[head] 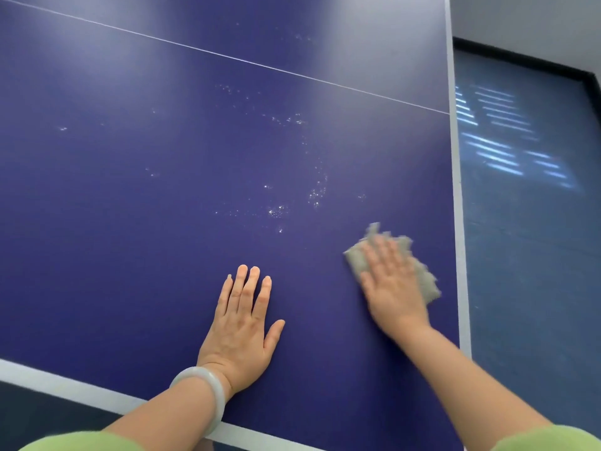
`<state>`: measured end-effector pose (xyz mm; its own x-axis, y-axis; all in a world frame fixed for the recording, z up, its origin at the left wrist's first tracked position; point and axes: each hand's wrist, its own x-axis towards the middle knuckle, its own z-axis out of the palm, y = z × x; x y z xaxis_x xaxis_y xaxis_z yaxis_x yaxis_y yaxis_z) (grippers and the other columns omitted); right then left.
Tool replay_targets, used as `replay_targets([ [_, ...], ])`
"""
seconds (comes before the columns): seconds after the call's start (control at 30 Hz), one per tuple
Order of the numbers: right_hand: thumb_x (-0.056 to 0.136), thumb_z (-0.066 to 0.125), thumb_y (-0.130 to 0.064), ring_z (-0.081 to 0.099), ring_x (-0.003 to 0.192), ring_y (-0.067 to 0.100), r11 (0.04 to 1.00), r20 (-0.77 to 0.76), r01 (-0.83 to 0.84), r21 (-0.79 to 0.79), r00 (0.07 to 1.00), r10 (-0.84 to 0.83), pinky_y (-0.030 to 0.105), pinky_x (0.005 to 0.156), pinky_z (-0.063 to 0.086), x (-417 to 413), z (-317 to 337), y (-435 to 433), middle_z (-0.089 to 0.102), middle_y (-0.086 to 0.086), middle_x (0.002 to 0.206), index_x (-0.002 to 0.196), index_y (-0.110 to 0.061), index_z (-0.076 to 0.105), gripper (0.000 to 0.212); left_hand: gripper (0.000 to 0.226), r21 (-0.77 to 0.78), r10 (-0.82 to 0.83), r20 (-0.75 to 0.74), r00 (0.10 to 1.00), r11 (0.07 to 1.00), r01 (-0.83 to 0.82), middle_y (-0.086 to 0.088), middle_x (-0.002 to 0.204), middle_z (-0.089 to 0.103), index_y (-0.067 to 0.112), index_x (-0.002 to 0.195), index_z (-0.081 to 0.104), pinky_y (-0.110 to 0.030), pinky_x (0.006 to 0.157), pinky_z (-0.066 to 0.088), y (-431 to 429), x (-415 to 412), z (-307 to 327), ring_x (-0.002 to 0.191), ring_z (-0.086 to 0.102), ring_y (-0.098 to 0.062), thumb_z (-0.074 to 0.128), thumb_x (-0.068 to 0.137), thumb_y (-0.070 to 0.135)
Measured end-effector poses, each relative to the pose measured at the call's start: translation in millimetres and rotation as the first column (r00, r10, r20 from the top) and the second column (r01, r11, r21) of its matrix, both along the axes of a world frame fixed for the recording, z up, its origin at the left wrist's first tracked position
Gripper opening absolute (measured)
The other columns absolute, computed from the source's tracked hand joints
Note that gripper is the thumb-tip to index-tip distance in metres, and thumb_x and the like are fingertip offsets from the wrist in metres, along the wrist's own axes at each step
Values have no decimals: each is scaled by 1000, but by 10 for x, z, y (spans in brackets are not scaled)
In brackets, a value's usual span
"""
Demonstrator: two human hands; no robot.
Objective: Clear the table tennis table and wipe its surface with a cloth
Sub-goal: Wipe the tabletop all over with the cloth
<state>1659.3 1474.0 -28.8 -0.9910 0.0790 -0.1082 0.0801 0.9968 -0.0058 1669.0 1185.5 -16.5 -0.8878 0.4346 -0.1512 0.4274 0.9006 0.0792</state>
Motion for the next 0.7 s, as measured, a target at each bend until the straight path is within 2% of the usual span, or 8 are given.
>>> replay_targets([
  [0.07, 104, 11, -37, -7, 153, 23, 919, 3, 390, -57, 921, -390, 48, 122, 0, -56, 62, 267, -3, 5, 166, 159, -20, 7, 57, 72, -9, 3, 3, 1000, 1000, -2, -18, 159, 25, 6, 151, 32, -50, 117, 17, -5, 0, -4, 149, 15, -34, 22, 96, 52],
  [0.13, 105, 23, -35, -4, 153, 25, 811, 12, 569, -140, 820, -573, 51, 122, 1, -6, 95, 160, 2, 6, 166, 159, -20, 7, 58, 72, -13, 5, 14, 1000, 1000, -5, -18, 159, 23, 7, 152, 30, -50, 117, 15, -8, -2, 0, 150, 13, -34, 22, 96, 52],
  [0.2, 104, 22, -35, -1, 153, 28, 826, -46, 547, -138, 829, -557, 52, 122, 3, 123, 58, -270, 5, 9, 166, 158, -18, 8, 58, 71, -7, 4, 24, 1000, 1000, -4, -17, 159, 23, 7, 152, 31, -50, 116, 16, -8, -1, 2, 150, 13, -34, 24, 97, 52],
  [0.33, 101, 14, -40, 1, 153, 26, 984, -64, 149, -93, 986, -155, 51, 122, 6, 235, -7, -1115, 8, 8, 165, 158, -20, 14, 60, 71, 13, 2, 53, 999, 1000, -2, -16, 159, 25, 8, 151, 32, -49, 115, 16, 0, 2, 21, 149, 15, -33, 26, 97, 52],
  [0.47, 101, 5, -46, -20, 150, 13, 990, 8, -82, -112, 996, 84, 42, 122, -11, -93, 5, -924, -8, -5, 165, 158, -31, -1, 59, 71, 34, 2, 106, 994, 999, -5, -13, 163, 12, 11, 155, 23, -47, 118, 7, -24, -11, 56, 151, 1, -30, 22, 98, 54],
  [0.53, 102, 5, -43, -21, 150, 12, 995, 28, 40, -94, 999, -38, 40, 122, -13, -283, -5, -636, -10, -5, 165, 157, -31, -3, 57, 72, 114, -7, 104, 995, 993, -5, -6, 164, -1, 16, 157, 12, -43, 120, -6, -60, -26, 47, 150, -17, -22, 13, 96, 56],
  [0.6, 104, 13, -39, -14, 152, 17, 960, 48, 273, -65, 961, -271, 45, 122, -6, -367, 17, -442, -6, 2, 166, 158, -27, 0, 57, 71, 208, -25, 122, 992, 978, -1, -2, 164, -3, 19, 157, 12, -36, 120, -13, -155, -98, 89, 147, -25, -14, 9, 95, 55],
  [0.7, 105, 24, -36, -7, 153, 23, 849, 30, 512, -131, 858, -513, 50, 122, -2, -235, 60, -591, 0, 5, 166, 159, -22, 6, 59, 68, 228, 2, -6, 1000, 974, 0, -13, 159, 24, 9, 151, 34, -41, 123, 10, -449, -345, 162, 151, 8, -24, 22, 97, 49],
])
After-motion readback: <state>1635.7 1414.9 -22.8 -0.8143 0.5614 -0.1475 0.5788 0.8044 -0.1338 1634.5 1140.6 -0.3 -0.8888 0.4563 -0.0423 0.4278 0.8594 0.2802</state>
